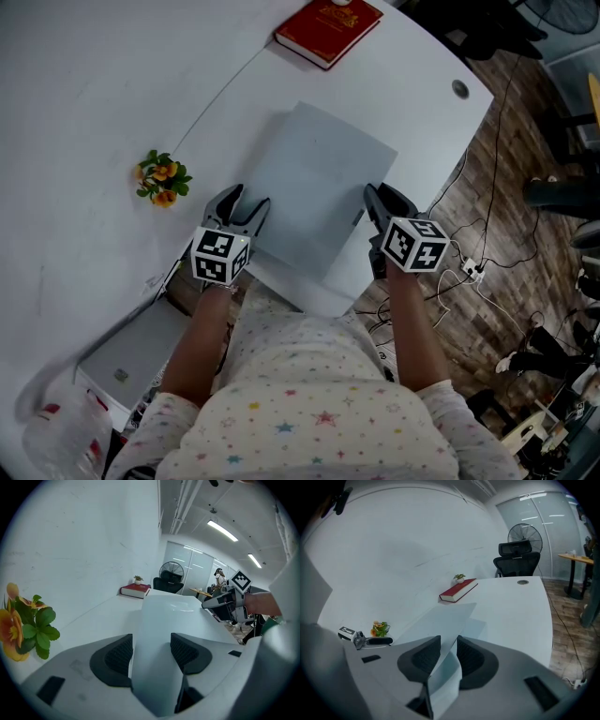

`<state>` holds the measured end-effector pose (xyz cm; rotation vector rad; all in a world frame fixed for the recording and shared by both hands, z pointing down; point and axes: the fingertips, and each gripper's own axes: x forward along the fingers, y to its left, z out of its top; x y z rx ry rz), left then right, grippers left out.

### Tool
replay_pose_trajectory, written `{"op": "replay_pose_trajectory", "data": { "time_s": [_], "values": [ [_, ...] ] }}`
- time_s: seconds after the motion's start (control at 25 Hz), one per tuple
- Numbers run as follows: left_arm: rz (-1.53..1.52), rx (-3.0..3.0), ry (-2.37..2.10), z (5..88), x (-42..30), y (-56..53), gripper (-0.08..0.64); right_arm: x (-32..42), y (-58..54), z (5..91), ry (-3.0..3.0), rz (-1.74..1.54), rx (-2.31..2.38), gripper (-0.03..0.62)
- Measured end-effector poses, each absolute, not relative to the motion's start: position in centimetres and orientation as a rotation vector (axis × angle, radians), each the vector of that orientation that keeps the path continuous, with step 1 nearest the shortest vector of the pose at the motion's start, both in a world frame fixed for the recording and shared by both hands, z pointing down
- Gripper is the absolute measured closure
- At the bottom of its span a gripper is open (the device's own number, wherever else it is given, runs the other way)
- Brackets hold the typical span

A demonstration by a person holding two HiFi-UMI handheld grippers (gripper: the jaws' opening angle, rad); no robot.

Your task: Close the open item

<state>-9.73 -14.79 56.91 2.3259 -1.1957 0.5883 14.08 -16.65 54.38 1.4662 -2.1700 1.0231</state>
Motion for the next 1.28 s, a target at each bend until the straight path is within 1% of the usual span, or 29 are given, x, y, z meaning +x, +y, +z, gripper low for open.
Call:
{"op": "replay_pose_trajectory", "data": {
  "time_s": [0.56, 1.28],
  "values": [
    [0.697, 2.344, -1.203, 57.5, -9.2, -14.6, 0.319, 14.5, -16.2, 55.7, -2.122, 0.995, 1.466, 0.484],
    [0.772, 2.346, -1.204, 57.7, -9.0, -14.6, 0.321, 14.6, -16.0, 57.2, -2.026, 0.836, 1.444, 0.473]
  ]
}}
